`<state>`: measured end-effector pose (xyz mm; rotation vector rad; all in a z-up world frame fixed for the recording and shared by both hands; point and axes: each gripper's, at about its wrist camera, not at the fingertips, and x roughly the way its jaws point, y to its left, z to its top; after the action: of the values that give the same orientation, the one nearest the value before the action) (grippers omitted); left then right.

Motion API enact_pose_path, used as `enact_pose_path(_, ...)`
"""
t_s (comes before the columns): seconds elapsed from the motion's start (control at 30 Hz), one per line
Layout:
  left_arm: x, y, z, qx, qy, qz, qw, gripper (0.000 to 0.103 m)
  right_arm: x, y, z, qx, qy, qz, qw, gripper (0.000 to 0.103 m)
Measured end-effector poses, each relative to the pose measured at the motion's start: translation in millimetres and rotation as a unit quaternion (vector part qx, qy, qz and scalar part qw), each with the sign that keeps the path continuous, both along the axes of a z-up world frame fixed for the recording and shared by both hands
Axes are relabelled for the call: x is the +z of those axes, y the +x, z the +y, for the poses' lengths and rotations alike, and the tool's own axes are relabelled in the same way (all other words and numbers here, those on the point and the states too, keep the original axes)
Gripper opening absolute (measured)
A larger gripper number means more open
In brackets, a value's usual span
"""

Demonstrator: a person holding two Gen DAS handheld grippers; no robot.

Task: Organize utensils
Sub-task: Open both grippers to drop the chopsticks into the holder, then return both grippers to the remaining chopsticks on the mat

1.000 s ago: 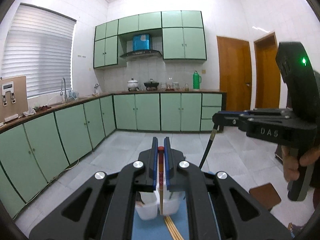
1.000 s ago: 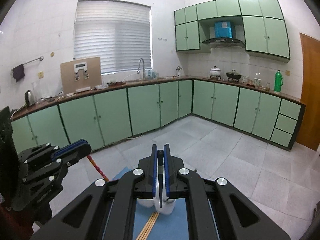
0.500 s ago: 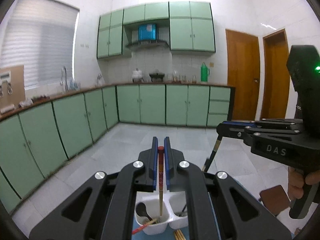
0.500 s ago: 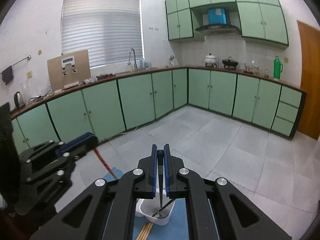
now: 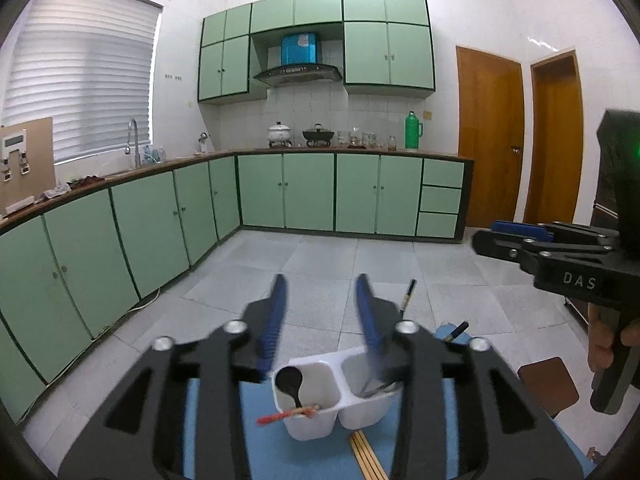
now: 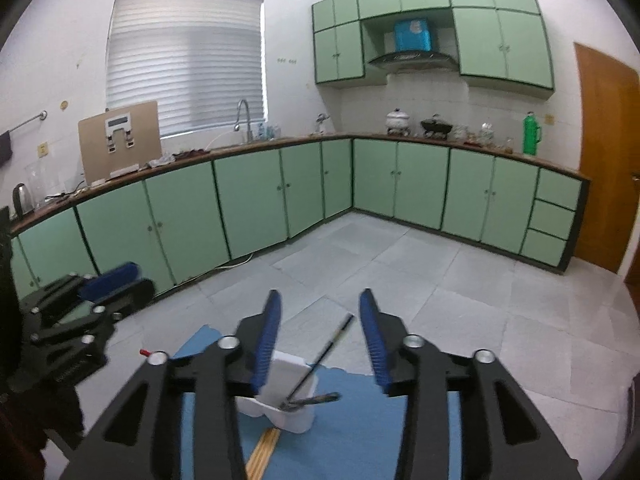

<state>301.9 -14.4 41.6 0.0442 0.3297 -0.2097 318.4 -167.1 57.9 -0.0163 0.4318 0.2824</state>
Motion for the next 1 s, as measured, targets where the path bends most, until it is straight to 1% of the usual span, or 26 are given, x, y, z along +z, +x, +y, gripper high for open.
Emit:
enact_pose_path(0.03, 1, -9, 1, 0.001, 0.001, -0.003, 1.0, 0.045, 0, -6, -2, -0.005, 0.001, -0.003, 1.0, 0.056)
enact_pose_path(0.07, 1, -17, 2, 0.0, 0.0, -0.005, 1.0, 0.047, -1, -16, -6, -0.016, 0.002, -0.006, 1.0, 0.066)
enact_pose_path(0.13, -1, -35, 4, 0.001, -0.005, -0.007, 1.0, 0.059, -5, -35, -11, -0.027, 0.008, -0.012, 1.0, 0.07)
enact_pose_path(0.17, -4, -45, 6, 0.003, -0.008, -0.006, 0.9999, 0.061, -8, -44, -13, -0.027, 0.01, -0.011, 1.0, 0.075)
enact_pose_path(0.2, -9, -56, 8, 0.004, -0.013, -0.005, 0.9999, 0.065, -11, -50, -15, -0.028, 0.013, -0.012, 0.999, 0.083)
enact_pose_path(0.23, -12, -62, 9, 0.005, -0.015, -0.005, 0.9999, 0.071, -14, -59, -17, -0.031, 0.016, -0.014, 0.999, 0.086)
enact_pose_path(0.3, -24, -81, 11, 0.011, -0.018, -0.002, 0.9998, 0.076, -24, -80, -20, -0.042, 0.022, -0.018, 0.999, 0.094)
enact_pose_path(0.37, -38, -99, 13, 0.012, -0.015, 0.001, 0.9998, 0.079, -35, -98, -20, -0.044, 0.02, -0.02, 0.999, 0.097)
enact_pose_path(0.43, -53, -114, 14, 0.018, -0.013, 0.007, 0.9997, 0.084, -49, -115, -18, -0.051, 0.015, -0.019, 0.998, 0.097)
enact_pose_path(0.53, -75, -129, 18, 0.021, -0.019, 0.023, 0.9993, 0.087, -71, -135, -13, -0.059, 0.017, -0.008, 0.998, 0.097)
enact_pose_path(0.67, -109, -145, 22, 0.034, -0.024, 0.047, 0.9981, 0.089, -104, -153, -5, -0.063, 0.018, 0.016, 0.998, 0.097)
enact_pose_path(0.77, -132, -150, 25, 0.049, -0.024, 0.057, 0.9969, 0.089, -131, -161, 1, -0.063, 0.018, 0.048, 0.997, 0.097)
enact_pose_path(0.83, -148, -154, 26, 0.052, -0.022, 0.071, 0.9959, 0.089, -147, -166, 6, -0.062, 0.017, 0.063, 0.996, 0.097)
enact_pose_path(0.93, -168, -157, 25, 0.055, -0.002, 0.089, 0.9945, 0.089, -178, -173, 15, -0.066, -0.007, 0.091, 0.994, 0.097)
enact_pose_path(1.0, -180, -159, 23, 0.054, 0.012, 0.104, 0.9931, 0.089, -193, -175, 19, -0.065, -0.009, 0.11, 0.992, 0.097)
